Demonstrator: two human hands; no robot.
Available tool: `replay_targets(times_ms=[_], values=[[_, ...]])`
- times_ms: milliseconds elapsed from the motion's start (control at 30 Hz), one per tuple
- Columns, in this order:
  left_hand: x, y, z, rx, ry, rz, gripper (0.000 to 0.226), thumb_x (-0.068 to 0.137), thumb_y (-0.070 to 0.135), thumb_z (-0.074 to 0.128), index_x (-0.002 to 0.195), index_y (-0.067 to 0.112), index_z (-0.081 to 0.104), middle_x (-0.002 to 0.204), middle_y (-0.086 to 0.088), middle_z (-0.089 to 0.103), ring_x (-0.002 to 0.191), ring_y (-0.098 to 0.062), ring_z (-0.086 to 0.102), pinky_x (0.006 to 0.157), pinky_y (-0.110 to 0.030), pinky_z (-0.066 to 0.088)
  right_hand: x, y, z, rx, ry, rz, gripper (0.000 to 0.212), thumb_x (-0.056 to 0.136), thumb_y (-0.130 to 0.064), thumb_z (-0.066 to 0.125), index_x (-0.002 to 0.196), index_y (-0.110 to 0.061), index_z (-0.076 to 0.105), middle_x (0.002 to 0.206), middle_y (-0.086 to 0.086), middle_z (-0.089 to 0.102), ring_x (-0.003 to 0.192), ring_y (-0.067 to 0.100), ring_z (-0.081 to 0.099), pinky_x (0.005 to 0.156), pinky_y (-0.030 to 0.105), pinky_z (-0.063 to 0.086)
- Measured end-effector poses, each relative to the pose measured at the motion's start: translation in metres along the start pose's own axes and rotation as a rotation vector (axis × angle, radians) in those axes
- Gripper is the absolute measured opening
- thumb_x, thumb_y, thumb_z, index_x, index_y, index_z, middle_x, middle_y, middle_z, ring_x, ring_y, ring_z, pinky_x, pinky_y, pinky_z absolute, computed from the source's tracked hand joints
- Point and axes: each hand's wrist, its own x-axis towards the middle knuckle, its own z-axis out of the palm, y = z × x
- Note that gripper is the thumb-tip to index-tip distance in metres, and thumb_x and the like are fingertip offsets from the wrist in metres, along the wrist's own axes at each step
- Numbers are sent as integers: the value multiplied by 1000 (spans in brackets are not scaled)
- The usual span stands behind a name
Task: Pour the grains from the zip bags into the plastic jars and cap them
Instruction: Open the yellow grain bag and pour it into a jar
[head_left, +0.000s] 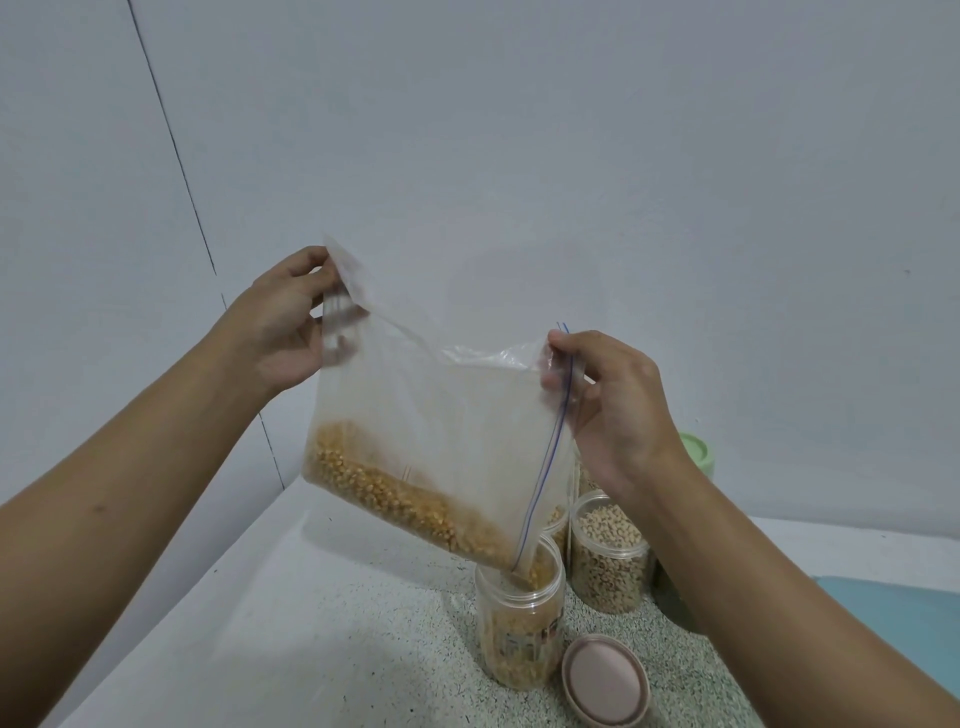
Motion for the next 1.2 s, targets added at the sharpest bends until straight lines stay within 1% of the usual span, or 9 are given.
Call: replay_targets(times_ms=[100,300,500,633,800,1200], values=[[0,1,0,4,-2,5,17,103,16,57,92,26,64,81,8,69,69,-16,71,66,-35,39,0,0,1,1,-7,-3,18,91,-6,65,73,-9,63,69,2,61,59,13,56,62,24,42],[-1,3,-2,11,-14,9,21,104,16,56,88,27,64,79,9,69,66,-15,70,67,-36,38,-1,0,2,-2,-9,1,20,91,-6,66,72,-10,64,70,2,62,58,13,56,60,23,42],[-1,3,-7,2,2,3,21,105,16,55,89,27,64,80,9,68,67,-16,70,63,-33,38,-1,1,5,2,-2,10,16,91,-6,66,75,-9,64,70,2,62,59,13,57,61,24,41],[-1,4,-8,6,5,6,19,104,15,55,91,26,63,80,8,68,65,-16,70,65,-35,38,-1,1,7,0,0,9,17,90,-6,66,74,-9,65,70,2,62,59,13,57,61,24,42],[-1,4,-9,3,1,7,18,104,15,56,92,26,64,81,8,69,66,-17,70,66,-36,38,-1,2,8,-2,0,6,16,90,-6,66,75,-8,65,70,2,62,59,13,57,62,25,41],[4,2,-6,9,-11,4,22,105,18,55,88,28,65,83,8,69,69,-16,71,66,-35,38,0,2,4,-8,10,-1,17,91,-6,66,74,-8,65,70,3,62,60,14,57,62,24,43]])
